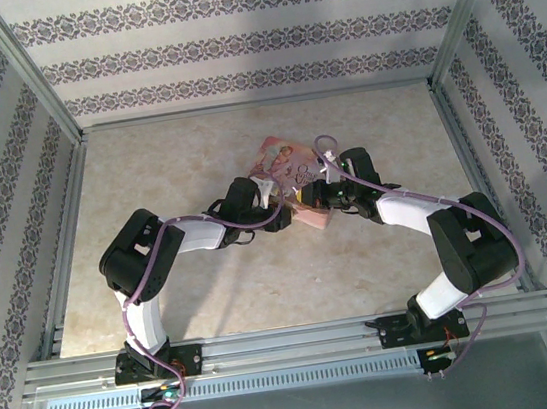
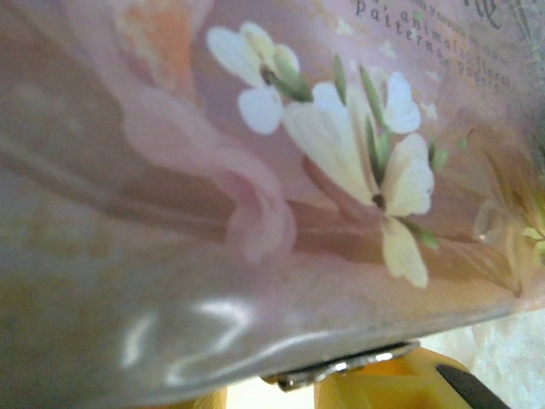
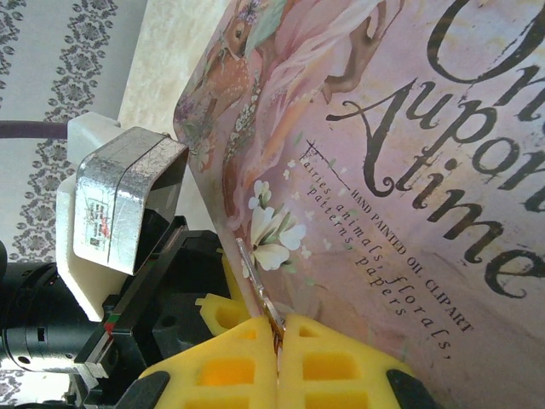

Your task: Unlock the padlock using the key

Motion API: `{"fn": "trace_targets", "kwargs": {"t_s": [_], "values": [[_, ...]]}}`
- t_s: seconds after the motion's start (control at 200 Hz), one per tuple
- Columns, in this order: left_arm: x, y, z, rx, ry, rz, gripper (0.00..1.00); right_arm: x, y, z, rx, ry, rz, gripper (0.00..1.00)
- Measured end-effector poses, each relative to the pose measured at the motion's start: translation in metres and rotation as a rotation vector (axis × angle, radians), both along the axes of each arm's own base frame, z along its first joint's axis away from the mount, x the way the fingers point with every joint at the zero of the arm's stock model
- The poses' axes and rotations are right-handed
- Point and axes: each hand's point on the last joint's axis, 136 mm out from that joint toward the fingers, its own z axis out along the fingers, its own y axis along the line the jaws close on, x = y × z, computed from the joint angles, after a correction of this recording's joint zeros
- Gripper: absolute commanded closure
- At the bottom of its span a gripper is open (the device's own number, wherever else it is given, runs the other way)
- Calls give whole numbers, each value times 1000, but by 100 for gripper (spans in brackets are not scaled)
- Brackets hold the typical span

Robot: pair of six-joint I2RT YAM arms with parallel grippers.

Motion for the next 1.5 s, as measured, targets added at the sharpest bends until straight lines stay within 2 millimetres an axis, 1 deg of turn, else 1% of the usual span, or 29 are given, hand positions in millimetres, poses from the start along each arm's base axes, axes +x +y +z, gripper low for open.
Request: {"fn": "trace_targets", "kwargs": {"t_s": [0.23, 0.295, 0.43, 0.52, 0.62, 0.725, 0.875, 0.96, 1.039, 1.134, 1.224, 1.369, 1.499], "values": [[0, 0, 0, -22, 15, 25, 74, -2, -2, 2, -9, 4, -9, 100], [-1, 1, 0, -32, 27, 37, 73, -4, -3, 6, -11, 2, -12, 100], [-5, 2, 0, -61, 67, 64, 73, -10, -7, 26, -8, -63, -11, 100], [-10, 3, 1, -84, 100, 77, 73, -19, -11, 42, -7, -131, -6, 100], [-13, 3, 3, -106, 136, 92, 73, -35, -14, 47, -27, -194, 10, 100], [-15, 1, 9, -136, 170, 100, 73, -58, -13, 38, -73, -246, 45, 100], [-18, -2, 21, -175, 193, 100, 73, -91, -10, 17, -161, -318, 109, 100], [-20, -4, 26, -194, 205, 95, 73, -104, -9, 6, -212, -361, 138, 100], [-21, -6, 29, -204, 215, 89, 73, -111, -9, -4, -261, -395, 158, 100], [-22, -7, 32, -211, 230, 83, 73, -117, -10, -19, -329, -414, 176, 100], [-23, -8, 34, -212, 243, 79, 73, -116, -12, -29, -390, -432, 183, 100], [-24, -9, 38, -212, 253, 72, 73, -111, -13, -41, -462, -457, 182, 100], [-25, -10, 40, -212, 260, 68, 73, -104, -13, -46, -500, -482, 170, 100]]}}
